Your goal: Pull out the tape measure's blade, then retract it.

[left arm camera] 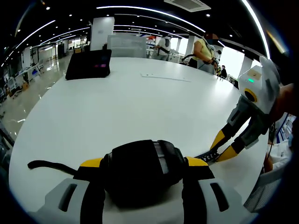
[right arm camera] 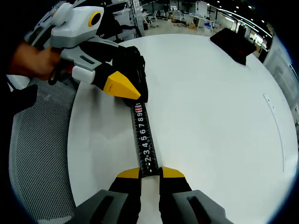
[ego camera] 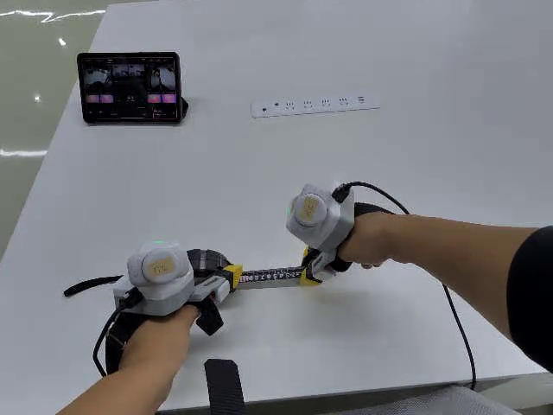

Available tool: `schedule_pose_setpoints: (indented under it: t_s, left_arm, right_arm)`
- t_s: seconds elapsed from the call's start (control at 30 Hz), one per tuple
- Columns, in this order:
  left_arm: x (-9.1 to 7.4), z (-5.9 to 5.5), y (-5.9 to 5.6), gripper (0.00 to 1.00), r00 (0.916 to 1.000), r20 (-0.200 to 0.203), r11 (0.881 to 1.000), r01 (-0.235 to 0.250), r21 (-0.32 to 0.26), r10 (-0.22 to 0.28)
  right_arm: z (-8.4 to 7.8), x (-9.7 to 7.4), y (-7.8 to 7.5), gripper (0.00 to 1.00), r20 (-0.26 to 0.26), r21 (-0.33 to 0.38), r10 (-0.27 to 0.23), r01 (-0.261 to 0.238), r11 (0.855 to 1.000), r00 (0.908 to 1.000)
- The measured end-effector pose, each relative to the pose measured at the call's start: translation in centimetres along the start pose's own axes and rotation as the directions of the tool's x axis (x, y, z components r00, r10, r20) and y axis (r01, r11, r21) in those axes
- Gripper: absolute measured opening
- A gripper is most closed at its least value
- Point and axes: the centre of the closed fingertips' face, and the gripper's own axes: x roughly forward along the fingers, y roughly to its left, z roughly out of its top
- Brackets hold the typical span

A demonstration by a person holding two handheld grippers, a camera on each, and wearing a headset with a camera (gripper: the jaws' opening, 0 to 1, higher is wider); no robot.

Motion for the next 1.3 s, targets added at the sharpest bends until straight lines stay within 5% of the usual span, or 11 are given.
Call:
schedule_pose_setpoints:
  t_s: [0.5,0.83,1.3]
  left_arm:
    - [-0.1,0.0,0.0,0.62,1.0000,0.002,1.000,0.002,0.000,-0.002]
    - [-0.2,0.1,0.2,0.62,0.9998,0.016,1.000,0.013,-0.017,-0.012]
    - [-0.1,0.0,0.0,0.62,0.9999,0.009,1.000,0.012,0.018,-0.012]
  right_arm:
    - [0.3,0.3,0.1,0.09,0.003,-0.080,-0.018,0.018,0.997,0.9998]
    - [0.5,0.3,0.0,0.10,0.015,-0.023,-0.010,0.011,1.000,0.9998]
    - [1.4,0.7,0.1,0.10,0.017,-0.062,-0.027,0.028,0.998,0.9995]
